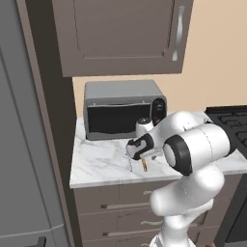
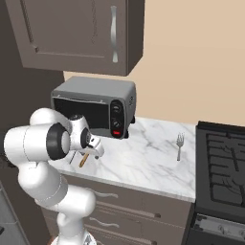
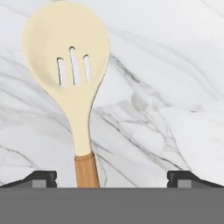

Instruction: Organize the utensils by type. Pick up the wooden spoons from the counter and place them in the open cabinet. Then pick up the metallic utensils from the counter and place them in the open drawer.

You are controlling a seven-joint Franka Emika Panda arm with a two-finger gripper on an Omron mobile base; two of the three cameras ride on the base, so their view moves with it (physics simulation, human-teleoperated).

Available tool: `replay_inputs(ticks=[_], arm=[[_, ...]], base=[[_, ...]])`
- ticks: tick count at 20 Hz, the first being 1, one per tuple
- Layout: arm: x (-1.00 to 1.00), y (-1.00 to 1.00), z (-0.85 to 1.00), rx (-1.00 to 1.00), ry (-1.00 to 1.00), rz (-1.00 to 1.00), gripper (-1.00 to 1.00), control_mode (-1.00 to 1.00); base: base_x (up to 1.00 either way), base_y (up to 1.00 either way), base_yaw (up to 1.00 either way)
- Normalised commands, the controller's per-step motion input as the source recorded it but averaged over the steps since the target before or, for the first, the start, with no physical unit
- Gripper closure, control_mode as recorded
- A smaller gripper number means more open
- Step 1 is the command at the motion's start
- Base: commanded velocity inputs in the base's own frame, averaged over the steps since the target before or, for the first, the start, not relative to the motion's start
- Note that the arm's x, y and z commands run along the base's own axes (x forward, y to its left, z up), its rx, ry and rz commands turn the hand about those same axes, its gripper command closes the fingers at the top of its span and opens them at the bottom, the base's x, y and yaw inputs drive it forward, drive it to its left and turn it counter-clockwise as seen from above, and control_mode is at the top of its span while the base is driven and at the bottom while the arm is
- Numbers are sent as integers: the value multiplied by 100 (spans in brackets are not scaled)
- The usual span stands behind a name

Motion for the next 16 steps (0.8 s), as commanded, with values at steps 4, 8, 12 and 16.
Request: replay_inputs(ticks=[4,8,12,16], arm=[[9,0,-24,0,9,0,-100,-100],[5,0,-16,0,0,0,-100,-100],[0,0,-25,0,0,0,-100,-100],[0,0,-30,0,0,0,100,-100]], base=[[0,0,0],[0,0,0],[0,0,0],[0,0,0]])
